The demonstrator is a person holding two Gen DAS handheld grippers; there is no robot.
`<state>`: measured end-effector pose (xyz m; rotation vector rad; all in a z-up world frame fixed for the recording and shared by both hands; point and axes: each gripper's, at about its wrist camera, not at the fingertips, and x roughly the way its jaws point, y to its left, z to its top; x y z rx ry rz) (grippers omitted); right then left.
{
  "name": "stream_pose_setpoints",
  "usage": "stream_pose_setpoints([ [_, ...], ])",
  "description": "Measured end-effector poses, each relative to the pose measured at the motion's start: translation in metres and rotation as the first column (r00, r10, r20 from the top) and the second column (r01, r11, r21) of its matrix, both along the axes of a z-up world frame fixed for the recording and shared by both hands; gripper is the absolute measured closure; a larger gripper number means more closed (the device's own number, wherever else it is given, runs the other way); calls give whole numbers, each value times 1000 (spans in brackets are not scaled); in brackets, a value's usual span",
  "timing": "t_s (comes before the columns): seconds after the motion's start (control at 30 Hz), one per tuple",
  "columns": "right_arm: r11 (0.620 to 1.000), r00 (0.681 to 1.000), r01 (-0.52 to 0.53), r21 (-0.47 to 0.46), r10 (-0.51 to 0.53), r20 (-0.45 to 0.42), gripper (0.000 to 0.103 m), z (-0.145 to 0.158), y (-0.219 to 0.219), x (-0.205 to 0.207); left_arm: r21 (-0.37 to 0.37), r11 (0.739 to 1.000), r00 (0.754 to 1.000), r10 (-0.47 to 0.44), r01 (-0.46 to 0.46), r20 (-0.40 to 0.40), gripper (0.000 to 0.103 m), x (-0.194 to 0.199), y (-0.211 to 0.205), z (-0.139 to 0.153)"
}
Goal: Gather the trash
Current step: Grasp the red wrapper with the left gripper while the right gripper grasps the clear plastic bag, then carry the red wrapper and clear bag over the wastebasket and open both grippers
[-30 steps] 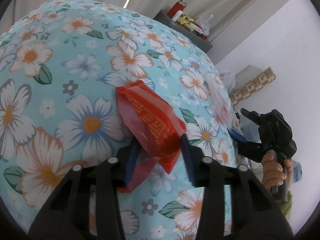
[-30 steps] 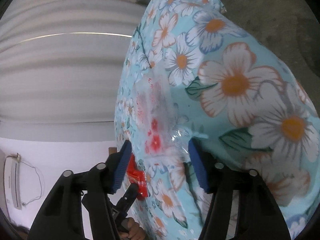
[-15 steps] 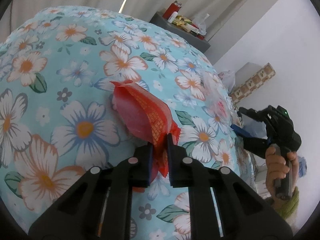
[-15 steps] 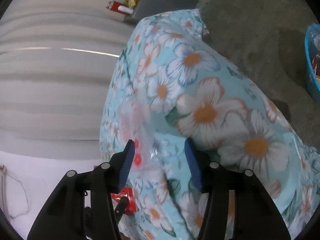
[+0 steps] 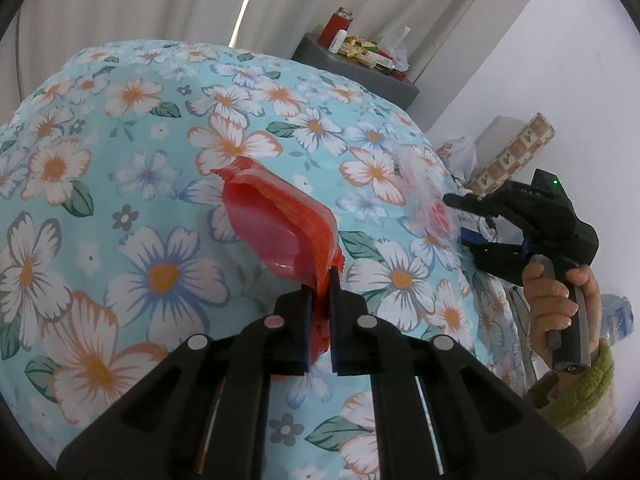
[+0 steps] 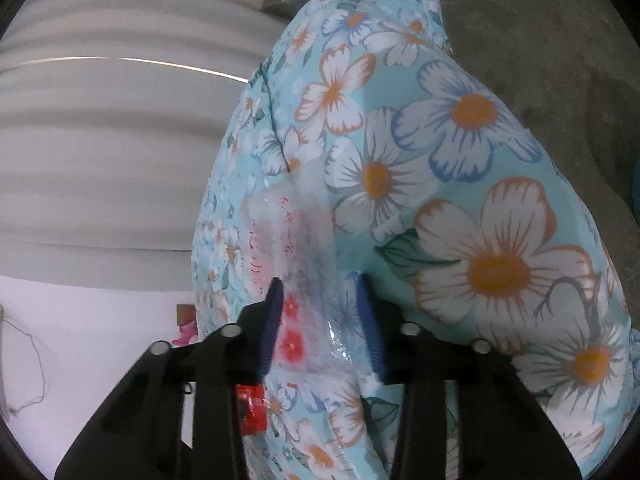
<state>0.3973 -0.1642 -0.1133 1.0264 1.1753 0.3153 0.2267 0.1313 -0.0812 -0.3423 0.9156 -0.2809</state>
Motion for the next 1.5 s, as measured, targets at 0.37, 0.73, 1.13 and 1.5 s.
stream_pose_setpoints([
  [0.37, 999, 999, -9, 34, 7, 47, 92, -1, -4, -17, 57, 998, 1000, -7, 6, 30, 98, -1, -6, 5],
  [0.73, 995, 992, 2, 99, -14, 128, 96, 16, -15, -36, 103, 995, 997, -10, 2, 75, 99, -6, -10, 13],
  [1.13, 991, 978, 17, 136, -45, 205, 96, 45, -29, -67, 124, 992, 989, -31, 14, 141, 99, -25, -15, 36],
  [1.5, 958, 914, 236, 164, -276, 298, 96, 77, -131, -179, 85, 960, 935, -281, 269, 216, 99, -43, -93, 80],
])
